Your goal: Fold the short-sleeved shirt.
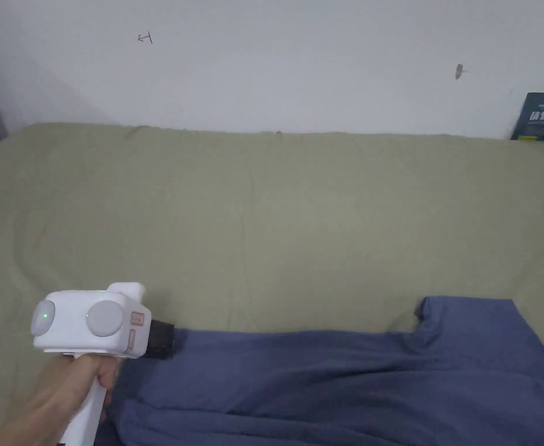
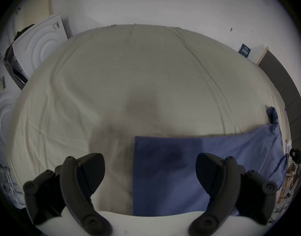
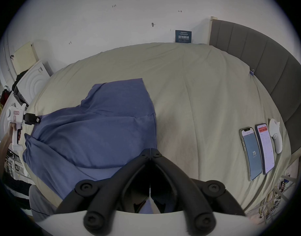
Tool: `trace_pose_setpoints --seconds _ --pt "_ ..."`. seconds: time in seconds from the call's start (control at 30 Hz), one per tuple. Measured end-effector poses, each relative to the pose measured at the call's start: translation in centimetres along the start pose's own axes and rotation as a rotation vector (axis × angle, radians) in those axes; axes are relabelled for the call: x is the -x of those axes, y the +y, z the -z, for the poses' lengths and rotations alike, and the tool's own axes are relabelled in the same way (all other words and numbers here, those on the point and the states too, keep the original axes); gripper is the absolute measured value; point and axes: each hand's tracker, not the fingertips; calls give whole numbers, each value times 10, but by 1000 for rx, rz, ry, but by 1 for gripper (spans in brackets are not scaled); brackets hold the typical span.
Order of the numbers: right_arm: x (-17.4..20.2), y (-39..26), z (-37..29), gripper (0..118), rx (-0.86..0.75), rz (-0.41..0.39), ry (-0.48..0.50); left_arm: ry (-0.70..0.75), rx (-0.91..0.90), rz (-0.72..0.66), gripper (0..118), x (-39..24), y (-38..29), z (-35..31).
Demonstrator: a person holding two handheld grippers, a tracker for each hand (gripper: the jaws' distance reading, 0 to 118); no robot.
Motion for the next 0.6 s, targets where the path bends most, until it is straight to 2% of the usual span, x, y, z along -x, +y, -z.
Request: trace_pose_setpoints --seconds 0.03,0.1,0.43,0.47,0.5,0.53,0.57,0.6 --pt "0 1 1 0 2 -4 4 19 -21 25 19 -2 -2 -4" --pt "1 3 4 0 6 -9 5 -44 -41 28 0 0 -1 -11" --pt "-2 35 34 0 31 -20 17 -10 -29 65 0 -9 9 -7" --pt "-12 42 48 2 38 -20 34 -11 -25 67 0 -10 9 -6" --pt "-13 49 54 29 40 -17 34 -11 -23 71 0 -10 8 -6" --pt "-14 58 64 76 43 -9 34 -17 -19 71 0 -8 10 -3" --pt "-16 66 77 116 67 -1 45 -20 -19 73 0 -8 11 -2" --pt "-13 71 90 116 108 0 46 -20 -17 75 0 -9 11 -1"
